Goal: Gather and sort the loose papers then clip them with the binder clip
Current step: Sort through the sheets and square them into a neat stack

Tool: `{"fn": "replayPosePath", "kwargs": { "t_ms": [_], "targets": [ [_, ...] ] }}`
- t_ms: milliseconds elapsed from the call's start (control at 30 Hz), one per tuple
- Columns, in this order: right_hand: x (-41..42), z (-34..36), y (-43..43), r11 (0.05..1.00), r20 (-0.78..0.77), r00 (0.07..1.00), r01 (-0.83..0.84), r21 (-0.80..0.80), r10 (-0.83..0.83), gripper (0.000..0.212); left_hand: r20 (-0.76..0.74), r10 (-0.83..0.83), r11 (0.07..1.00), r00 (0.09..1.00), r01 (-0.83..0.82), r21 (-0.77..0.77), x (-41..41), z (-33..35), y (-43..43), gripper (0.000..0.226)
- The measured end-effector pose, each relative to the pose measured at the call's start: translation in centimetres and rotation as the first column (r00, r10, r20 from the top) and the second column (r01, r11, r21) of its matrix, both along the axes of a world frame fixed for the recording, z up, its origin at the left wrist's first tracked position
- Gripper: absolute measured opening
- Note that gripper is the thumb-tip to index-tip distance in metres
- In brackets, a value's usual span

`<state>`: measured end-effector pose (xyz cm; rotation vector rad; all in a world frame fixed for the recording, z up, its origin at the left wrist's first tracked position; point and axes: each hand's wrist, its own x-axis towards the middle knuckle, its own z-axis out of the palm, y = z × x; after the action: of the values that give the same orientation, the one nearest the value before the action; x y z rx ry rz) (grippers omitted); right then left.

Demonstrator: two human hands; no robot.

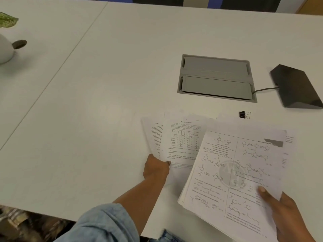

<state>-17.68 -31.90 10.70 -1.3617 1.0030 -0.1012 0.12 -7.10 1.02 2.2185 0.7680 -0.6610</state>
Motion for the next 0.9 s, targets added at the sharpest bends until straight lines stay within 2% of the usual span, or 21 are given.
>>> {"fn": "replayPosePath", "kwargs": {
  "t_ms": [100,167,267,433,567,733,800,900],
  "targets": [
    [0.4,0.1,0.3,1.0,-0.029,1.0,-0.007,-0.009,0.007,0.039,0.052,-0.007,0.998,0.999,0.01,-0.068,0.1,-0.2,1.1,0.036],
    [0.4,-0.1,0.2,1.0,-0.042,0.999,-0.009,-0.004,0.009,0.037,0.043,0.072,0.979,0.996,-0.063,-0.193,0.2,-0.7,1.9,0.029],
    [0.3,0.2,0.0,1.0,-0.048,0.999,-0.025,-0.006,0.025,0.029,0.011,0.187,0.907,0.982,-0.168,-0.385,0.1,-0.4,3.3,0.006],
    [-0.1,1.0,-0.7,0.998,-0.037,0.998,-0.056,-0.017,0.055,0.014,0.12,0.208,0.87,0.971,-0.127,-0.477,0.1,1.9,6.3,0.011],
    [-0.5,0.7,-1.0,0.998,-0.028,0.998,-0.064,-0.026,0.063,0.021,0.161,0.201,0.894,0.966,-0.114,-0.433,0.1,2.6,8.7,0.017],
    [-0.7,0.1,-1.1,0.997,-0.026,0.997,-0.078,-0.006,0.078,0.02,0.176,0.269,0.851,0.947,-0.148,-0.504,-0.2,4.2,10.4,0.017],
    [-0.7,0.1,-0.8,0.996,-0.017,0.996,-0.09,0.006,0.09,0.019,0.181,0.273,0.832,0.945,-0.137,-0.538,-0.3,5.1,10.8,0.018],
    [-0.3,-0.1,-0.3,0.994,-0.001,0.994,-0.106,0.021,0.106,0.027,0.197,0.237,0.806,0.951,-0.08,-0.586,-0.7,6.9,10.9,0.021]
  ]
}}
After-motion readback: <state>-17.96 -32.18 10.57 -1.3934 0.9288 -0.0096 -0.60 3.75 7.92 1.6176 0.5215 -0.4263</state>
